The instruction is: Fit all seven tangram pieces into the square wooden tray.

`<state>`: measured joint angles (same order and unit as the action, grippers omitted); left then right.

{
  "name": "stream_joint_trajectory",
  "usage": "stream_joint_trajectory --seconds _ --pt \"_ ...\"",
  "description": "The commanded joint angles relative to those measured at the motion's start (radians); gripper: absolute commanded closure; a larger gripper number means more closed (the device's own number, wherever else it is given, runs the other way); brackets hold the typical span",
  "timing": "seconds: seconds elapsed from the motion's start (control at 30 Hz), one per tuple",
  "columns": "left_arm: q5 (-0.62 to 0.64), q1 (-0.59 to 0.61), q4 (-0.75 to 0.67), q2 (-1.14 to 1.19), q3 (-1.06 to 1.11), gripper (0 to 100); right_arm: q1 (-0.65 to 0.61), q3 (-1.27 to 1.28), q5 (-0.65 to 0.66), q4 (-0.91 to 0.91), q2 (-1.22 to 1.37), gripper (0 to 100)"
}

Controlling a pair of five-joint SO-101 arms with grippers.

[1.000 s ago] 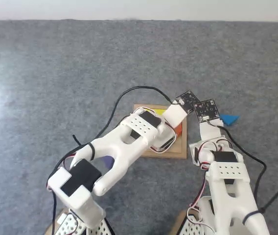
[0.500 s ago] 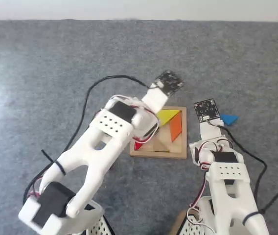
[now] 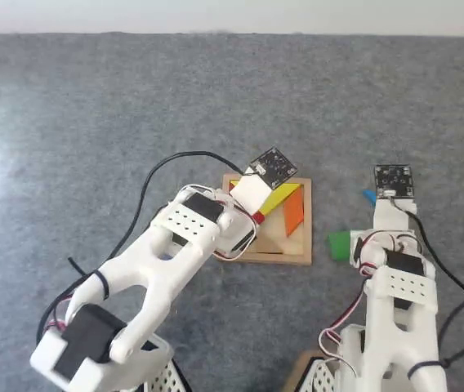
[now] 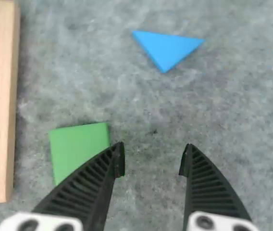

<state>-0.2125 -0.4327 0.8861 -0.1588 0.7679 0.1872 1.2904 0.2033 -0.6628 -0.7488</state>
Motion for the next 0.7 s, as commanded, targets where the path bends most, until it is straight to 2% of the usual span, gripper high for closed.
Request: stream_joint_trajectory --seconds 0.0,0.23,0.37,0.67 --pt "-0.008 0.0 -0.028 -0.037 0.004 87 -0.016 -0.052 -0.017 -0.008 -0.025 79.7" --pt "-0.005 -0.052 -0.028 -0.035 0.021 87 -0.022 -0.052 -0.017 -0.008 -0.022 79.7" --pt "0.038 -0.089 -0.029 -0.035 0.022 87 -0.022 -0.051 -0.017 -0.008 -0.022 79.7" --pt "0.041 -0.094 -0.069 0.029 0.012 87 -0.056 -0.031 -0.017 -0.001 -0.031 79.7"
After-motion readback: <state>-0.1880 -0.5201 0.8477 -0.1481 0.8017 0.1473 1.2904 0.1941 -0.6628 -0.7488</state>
